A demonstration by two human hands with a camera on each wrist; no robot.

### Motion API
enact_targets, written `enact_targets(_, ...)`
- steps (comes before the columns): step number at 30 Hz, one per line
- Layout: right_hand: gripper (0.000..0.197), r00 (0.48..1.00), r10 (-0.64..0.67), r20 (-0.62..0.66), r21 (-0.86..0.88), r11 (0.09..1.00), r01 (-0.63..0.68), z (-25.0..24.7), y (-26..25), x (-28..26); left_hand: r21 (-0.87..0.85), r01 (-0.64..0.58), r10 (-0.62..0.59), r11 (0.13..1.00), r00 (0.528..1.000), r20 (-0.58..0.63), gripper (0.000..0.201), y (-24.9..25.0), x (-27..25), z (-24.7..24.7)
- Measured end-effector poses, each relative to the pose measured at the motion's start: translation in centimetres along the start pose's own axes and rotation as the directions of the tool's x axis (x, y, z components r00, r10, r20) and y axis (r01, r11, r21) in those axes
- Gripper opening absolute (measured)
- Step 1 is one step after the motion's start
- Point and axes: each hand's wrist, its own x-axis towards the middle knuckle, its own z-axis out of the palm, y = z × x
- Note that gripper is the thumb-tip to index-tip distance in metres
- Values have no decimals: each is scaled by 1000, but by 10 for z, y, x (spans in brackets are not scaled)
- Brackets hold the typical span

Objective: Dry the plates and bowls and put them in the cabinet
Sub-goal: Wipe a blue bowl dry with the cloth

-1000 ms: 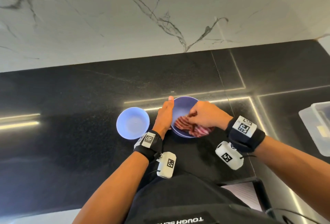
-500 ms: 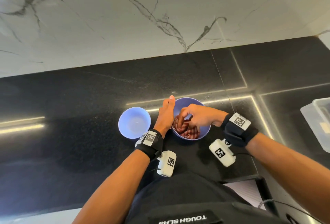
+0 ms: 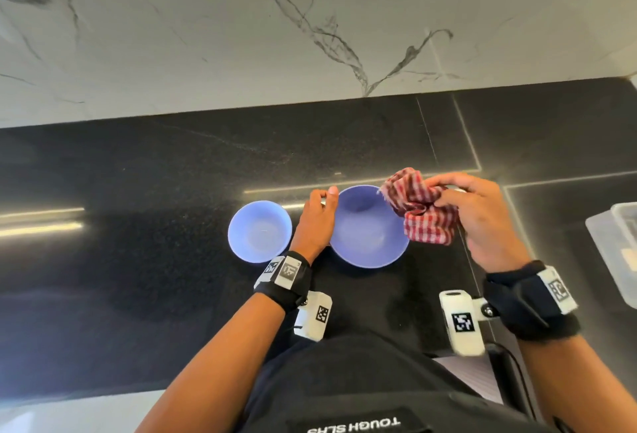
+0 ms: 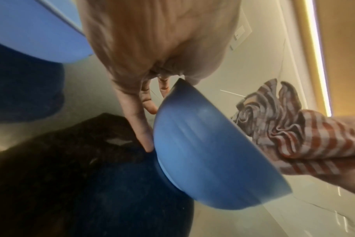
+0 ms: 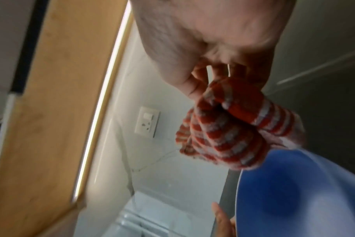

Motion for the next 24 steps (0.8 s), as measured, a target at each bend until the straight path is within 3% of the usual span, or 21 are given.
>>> enact_targets(2, 36, 988, 139, -61, 205, 971, -124, -4, 11, -5, 50, -40, 41, 998, 999, 0, 33, 2, -3, -2)
enact_targets(5, 38, 961, 258, -101, 445, 875, -189, -12, 24, -7, 222, -149, 161, 964, 986, -39, 33, 6, -13, -5)
enact_targets(7, 44, 956, 289, -43, 634, 748, -198, -19, 27, -8, 355, -300, 357, 885, 928, -107, 35, 11, -25, -6)
enact_targets(8, 47, 954, 298, -8, 713, 671, -204, -22, 28, -9, 403, -387, 456, 829, 886, -87, 36, 15, -32, -6)
enact_targets(10, 53, 941, 337, 23, 820, 532, -211, -26, 31, -10, 472, -528, 544, 706, 831, 116, 40, 21, -44, -2)
enact_targets(12, 54, 918, 396, -4, 863, 465, -197, -29, 33, -11, 593, -588, 437, 550, 808, 396, 48, 21, -51, 7)
enact_targets(13, 54, 910, 413, -12, 866, 460, -197, -29, 33, -11, 672, -619, 371, 407, 784, 498, 52, 19, -52, 12)
enact_targets(14, 54, 909, 416, -13, 863, 465, -200, -28, 31, -13, 715, -643, 310, 275, 763, 567, 55, 15, -53, 17)
enact_targets(15, 54, 911, 412, -9, 851, 482, -209, -26, 29, -14, 730, -653, 261, 203, 754, 602, 56, 13, -54, 21)
enact_targets(17, 47, 926, 377, 14, 814, 534, -230, -24, 24, -17, 732, -649, 220, 210, 760, 611, 50, 9, -54, 27)
enact_targets(20, 44, 954, 296, 55, 750, 619, -235, -25, 20, -20, 716, -634, 262, 292, 773, 578, 39, 9, -54, 27)
enact_targets(22, 45, 962, 269, 38, 701, 679, -218, -26, 21, -21, 680, -611, 312, 406, 792, 526, 33, 15, -57, 23)
enact_targets(24, 46, 970, 241, -40, 609, 775, -167, -25, 19, -22, 585, -562, 331, 585, 824, 460, 27, 24, -57, 16)
